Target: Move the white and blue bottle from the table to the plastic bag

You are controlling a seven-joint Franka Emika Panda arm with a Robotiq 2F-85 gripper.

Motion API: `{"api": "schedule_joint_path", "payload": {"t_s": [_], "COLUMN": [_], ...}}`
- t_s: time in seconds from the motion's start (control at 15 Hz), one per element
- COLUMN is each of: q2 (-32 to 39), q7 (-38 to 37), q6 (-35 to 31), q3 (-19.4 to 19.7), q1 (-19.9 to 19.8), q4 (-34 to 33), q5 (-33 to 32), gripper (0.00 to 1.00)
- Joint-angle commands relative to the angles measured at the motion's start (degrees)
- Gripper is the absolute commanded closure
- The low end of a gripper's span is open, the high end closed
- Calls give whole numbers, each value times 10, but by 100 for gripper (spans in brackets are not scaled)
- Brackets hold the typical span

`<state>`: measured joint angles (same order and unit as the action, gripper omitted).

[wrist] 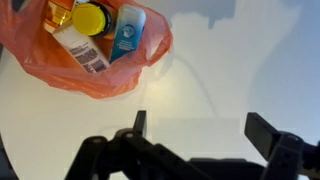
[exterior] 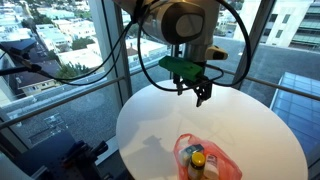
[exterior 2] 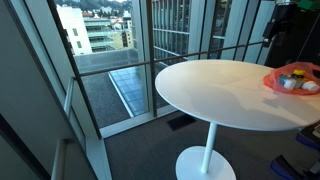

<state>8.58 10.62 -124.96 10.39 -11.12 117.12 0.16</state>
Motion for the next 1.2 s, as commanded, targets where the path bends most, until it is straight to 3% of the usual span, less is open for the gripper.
{"api": "schedule_joint_path", "payload": {"t_s": [0.0, 0.67, 1.13], "q2": [-52, -176, -190], "q7": [-33, -61, -46], "q6": [44, 238, 244], "q3": [-16, -39, -35], "q1": [20, 46, 46], "q4": [23, 16, 10], "q5": [-8, -12, -3], "gripper": [0, 0, 0]}}
